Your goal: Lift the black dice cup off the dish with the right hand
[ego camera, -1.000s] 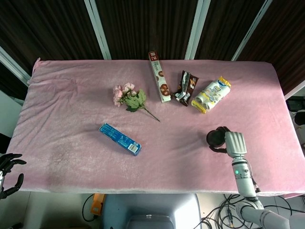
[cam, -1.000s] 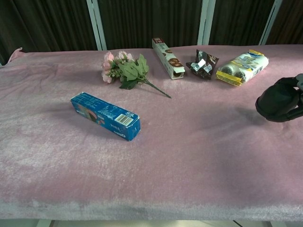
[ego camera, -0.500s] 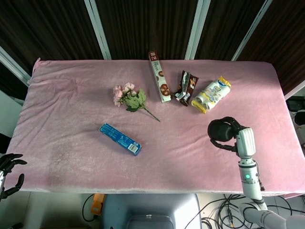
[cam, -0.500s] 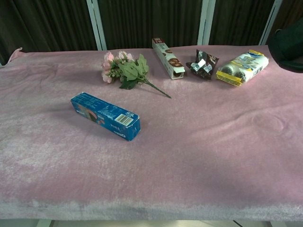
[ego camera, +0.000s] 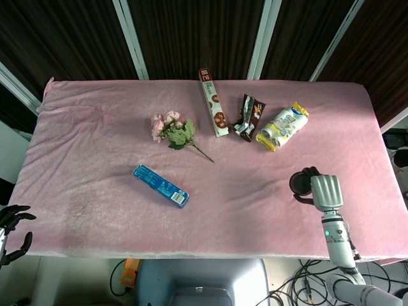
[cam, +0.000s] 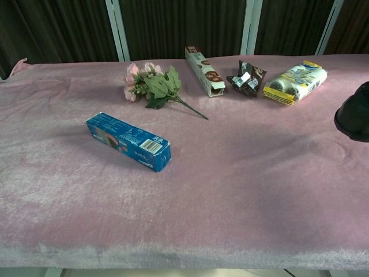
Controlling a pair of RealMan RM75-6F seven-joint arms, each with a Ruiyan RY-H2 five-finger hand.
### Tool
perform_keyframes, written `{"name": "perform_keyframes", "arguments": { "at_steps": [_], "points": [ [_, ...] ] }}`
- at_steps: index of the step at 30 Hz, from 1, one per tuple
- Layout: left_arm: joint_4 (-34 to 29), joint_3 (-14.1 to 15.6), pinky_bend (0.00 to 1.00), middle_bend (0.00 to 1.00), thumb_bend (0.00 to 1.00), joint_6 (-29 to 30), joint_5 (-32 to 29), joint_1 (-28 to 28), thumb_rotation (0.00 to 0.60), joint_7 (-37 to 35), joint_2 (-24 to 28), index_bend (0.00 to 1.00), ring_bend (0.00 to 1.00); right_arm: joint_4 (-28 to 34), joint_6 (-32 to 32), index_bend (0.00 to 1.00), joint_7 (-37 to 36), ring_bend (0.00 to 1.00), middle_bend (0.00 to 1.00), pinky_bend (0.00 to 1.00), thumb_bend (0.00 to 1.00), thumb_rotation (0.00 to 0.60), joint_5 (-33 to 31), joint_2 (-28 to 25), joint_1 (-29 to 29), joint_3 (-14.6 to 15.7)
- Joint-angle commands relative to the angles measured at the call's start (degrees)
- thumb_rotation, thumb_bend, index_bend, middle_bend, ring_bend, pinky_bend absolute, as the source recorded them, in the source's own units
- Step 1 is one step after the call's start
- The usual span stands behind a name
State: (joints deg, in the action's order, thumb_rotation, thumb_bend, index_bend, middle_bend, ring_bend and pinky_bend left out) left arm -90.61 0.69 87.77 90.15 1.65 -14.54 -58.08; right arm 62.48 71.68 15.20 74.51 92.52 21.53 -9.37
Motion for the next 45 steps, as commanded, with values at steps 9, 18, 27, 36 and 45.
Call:
{"name": "perform_keyframes", "arguments": {
  "at_steps": [9,18,27,36,45],
  "points": [
    [0.0,0.0,0.47,0.24,0.47,0.1,0.1,0.0,0.6,0.0,0.0,0.39,0.16,-8.6,20.6,0.75,-44.7,0.78,0.66,0.9,0.22,0.6,15.2,5.3,-0.5,-2.6],
    [0.0,0.1,0.47,0.24,0.47,0.1,0.1,0.0,0.6,0.2,0.0,0.39,0.16,-17.0,21.9,0.75,-51.4,0.78,0.66,0.9,0.22,0.6,15.3,8.7,0.2,-2.2],
    [-0.1,0.1,0.47,0.24,0.47,-0.1,0.1,0.1,0.6,0.3,0.0,0.39,0.16,-9.1,4.7,0.74,-36.4,0.77,0.66,0.9,0.22,0.6,10.1,2.8,0.5,1.3],
    [0.0,0.0,0.47,0.24,0.47,0.0,-0.1,0.0,0.6,-0.1,0.1,0.39,0.16,-4.3,-5.6,0.73,-24.7,0.72,0.66,0.87,0.22,0.6,5.4,0.9,2.5,1.7],
    [0.2,0.0,0.47,0.24,0.47,0.2,-0.1,0.0,0.6,-0.7,0.1,0.39,0.16,-6.2,-8.1,0.48,-23.5,0.54,0.5,0.65,0.22,0.6,4.2,2.2,3.0,1.9]
  ]
}}
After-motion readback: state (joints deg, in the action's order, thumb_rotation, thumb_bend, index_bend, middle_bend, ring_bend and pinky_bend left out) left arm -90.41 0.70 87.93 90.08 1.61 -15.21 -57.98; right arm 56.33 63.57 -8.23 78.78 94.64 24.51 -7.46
